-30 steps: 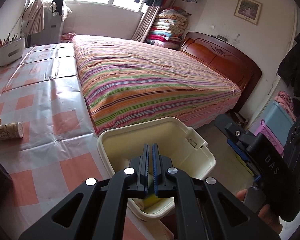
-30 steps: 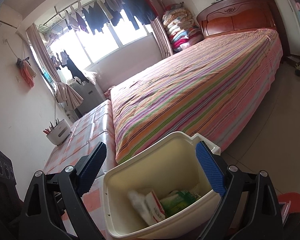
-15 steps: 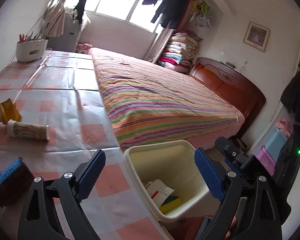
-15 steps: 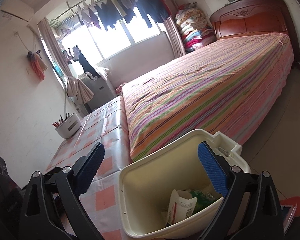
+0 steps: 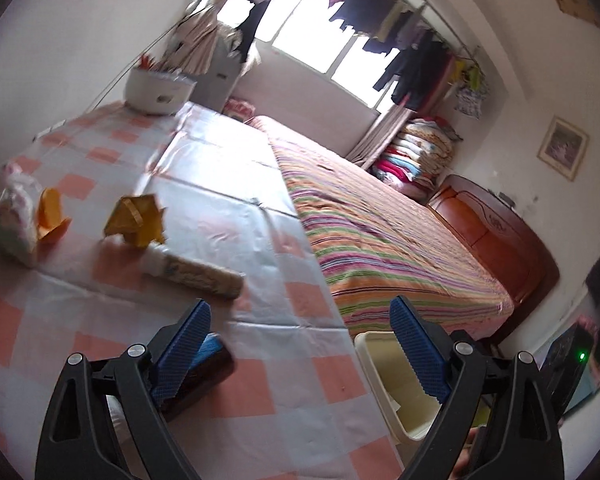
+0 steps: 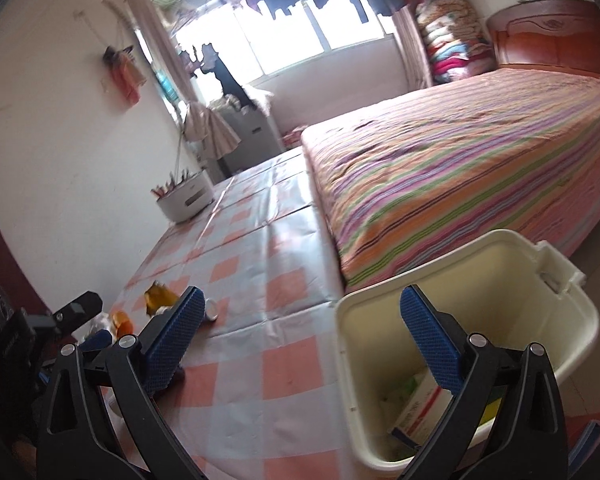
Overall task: Collect trash
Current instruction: 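Move both open grippers back toward the yellow wrapper and lace hat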
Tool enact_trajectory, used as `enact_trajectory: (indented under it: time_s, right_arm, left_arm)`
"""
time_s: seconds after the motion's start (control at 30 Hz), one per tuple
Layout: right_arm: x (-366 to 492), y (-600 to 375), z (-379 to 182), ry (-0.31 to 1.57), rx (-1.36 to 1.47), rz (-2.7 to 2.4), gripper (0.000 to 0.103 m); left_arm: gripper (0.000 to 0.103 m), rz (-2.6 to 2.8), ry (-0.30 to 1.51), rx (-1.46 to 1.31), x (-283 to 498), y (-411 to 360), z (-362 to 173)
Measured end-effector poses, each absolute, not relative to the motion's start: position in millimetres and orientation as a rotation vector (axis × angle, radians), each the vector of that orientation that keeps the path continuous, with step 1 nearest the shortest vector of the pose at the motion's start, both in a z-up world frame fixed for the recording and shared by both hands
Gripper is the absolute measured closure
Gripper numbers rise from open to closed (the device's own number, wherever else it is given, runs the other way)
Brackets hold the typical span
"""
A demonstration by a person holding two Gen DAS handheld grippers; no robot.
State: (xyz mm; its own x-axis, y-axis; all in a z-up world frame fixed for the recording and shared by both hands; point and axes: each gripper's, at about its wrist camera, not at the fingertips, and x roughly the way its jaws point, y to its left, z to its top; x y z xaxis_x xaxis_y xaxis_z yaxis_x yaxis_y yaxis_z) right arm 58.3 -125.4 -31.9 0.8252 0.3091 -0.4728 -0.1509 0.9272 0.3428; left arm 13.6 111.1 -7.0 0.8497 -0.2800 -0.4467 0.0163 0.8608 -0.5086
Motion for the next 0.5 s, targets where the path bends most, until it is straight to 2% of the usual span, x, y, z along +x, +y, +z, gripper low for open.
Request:
enact_trajectory:
  time_s: [0.5]
  right_arm:
    - [63.1, -25.1, -42.0, 0.620, 0.166, 0.445, 0.006]
  left_arm:
    - [0.014, 0.114, 0.605, -0.617, -19.5, 233.2, -26.0]
